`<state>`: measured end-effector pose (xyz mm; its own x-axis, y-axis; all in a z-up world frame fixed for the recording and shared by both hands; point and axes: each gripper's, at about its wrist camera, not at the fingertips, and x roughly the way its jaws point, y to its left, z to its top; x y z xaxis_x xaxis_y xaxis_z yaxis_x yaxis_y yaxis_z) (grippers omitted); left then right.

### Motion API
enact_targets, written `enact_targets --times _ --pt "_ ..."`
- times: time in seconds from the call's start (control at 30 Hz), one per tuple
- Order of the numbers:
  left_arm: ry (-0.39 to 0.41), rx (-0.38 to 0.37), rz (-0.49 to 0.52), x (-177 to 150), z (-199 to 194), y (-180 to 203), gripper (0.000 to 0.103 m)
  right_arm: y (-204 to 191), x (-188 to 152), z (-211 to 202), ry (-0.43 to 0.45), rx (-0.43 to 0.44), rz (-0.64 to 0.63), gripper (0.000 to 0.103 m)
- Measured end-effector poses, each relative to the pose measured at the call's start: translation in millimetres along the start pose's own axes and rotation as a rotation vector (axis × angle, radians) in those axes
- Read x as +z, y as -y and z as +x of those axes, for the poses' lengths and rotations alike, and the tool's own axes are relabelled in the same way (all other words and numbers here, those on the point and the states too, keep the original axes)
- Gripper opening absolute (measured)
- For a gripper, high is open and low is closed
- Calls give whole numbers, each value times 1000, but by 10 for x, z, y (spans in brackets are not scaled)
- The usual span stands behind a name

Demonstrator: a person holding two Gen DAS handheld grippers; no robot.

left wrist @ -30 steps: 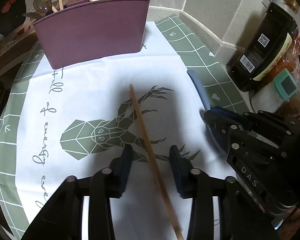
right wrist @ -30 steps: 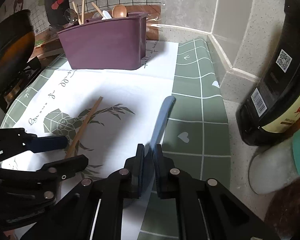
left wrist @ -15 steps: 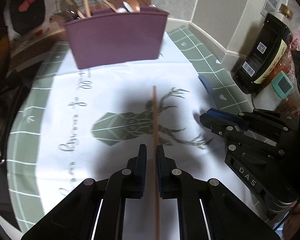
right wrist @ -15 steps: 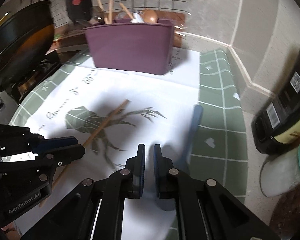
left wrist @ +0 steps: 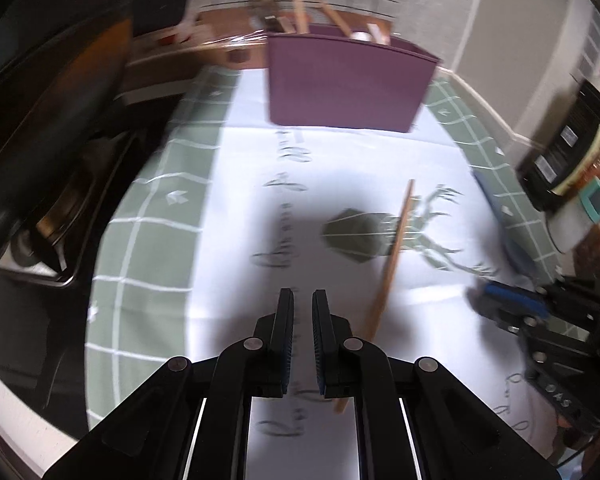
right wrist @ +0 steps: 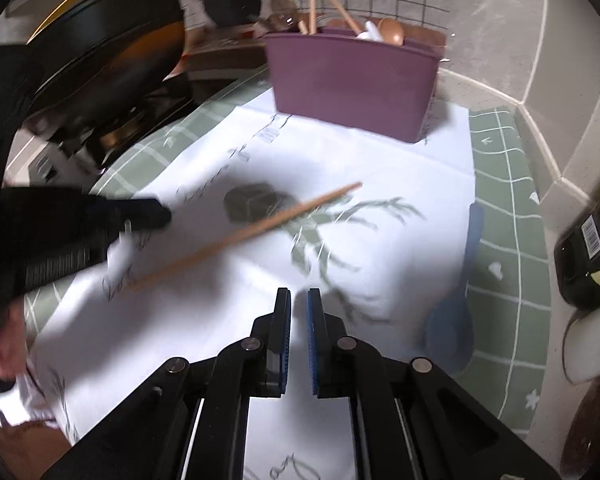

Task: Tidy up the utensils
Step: 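Grasp the blue spoon handle with the right tool while the left grasps the chopstick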

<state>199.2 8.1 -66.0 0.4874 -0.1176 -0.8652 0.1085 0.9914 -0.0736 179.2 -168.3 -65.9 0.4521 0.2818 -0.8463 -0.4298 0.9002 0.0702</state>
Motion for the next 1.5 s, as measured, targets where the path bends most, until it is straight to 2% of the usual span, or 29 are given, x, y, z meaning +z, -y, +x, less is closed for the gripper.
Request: enact_targets --times 0.13,0.23,0.33,0.43,0.47,0.5,0.53,0.67,0.73,0.8,0.83,0.9,1.0,1.13,1.2,1.27,1.33,1.4,1.5 --pt "-9 7 -58 -45 9 -213 10 73 -70 -37 0 -4 24 8" --pt "-13 17 -88 -83 8 -319 10 259 3 -12 -10 22 136 9" --pt "-14 30 -86 -104 -16 -374 10 405 104 53 -17 -6 210 19" --pt "-9 40 -78 -120 -49 -394 10 597 182 104 1 -114 308 38" --pt "-11 38 -78 -122 -53 -401 10 664 195 115 7 -142 340 54" --pt "-15 32 -78 -124 -53 -411 11 743 203 126 15 -172 374 63" --pt "-17 30 -78 -125 -55 -413 11 831 211 143 23 -198 409 63" --pt "-18 18 -84 -111 -49 -430 11 1082 225 271 -1 -190 482 63" --pt "-7 -7 -92 -82 -61 -428 11 1080 234 278 9 -203 461 62" --pt "1 -62 -88 -26 -69 -391 11 1021 247 299 2 -214 414 43" --pt "-3 -82 -71 17 -57 -347 11 986 248 302 1 -218 390 38" --pt "-16 -101 -16 108 -9 -213 11 876 259 316 -10 -215 324 19" --pt "-58 -99 123 252 135 84 12 696 265 337 -24 -191 241 10" --pt "-121 -72 304 409 379 429 12 457 233 320 -30 -169 169 9" --pt "-177 -107 353 474 501 525 12 355 207 279 -32 -141 149 9" --pt "-227 -96 410 516 626 594 12 262 170 216 -32 -119 118 9" --pt "-238 -96 473 570 668 672 12 182 122 145 -29 -114 89 9" --pt "-272 -106 499 649 724 713 12 161 92 111 -28 -111 79 9" --pt "-287 -117 478 742 792 723 12 180 66 80 -34 -101 89 9"
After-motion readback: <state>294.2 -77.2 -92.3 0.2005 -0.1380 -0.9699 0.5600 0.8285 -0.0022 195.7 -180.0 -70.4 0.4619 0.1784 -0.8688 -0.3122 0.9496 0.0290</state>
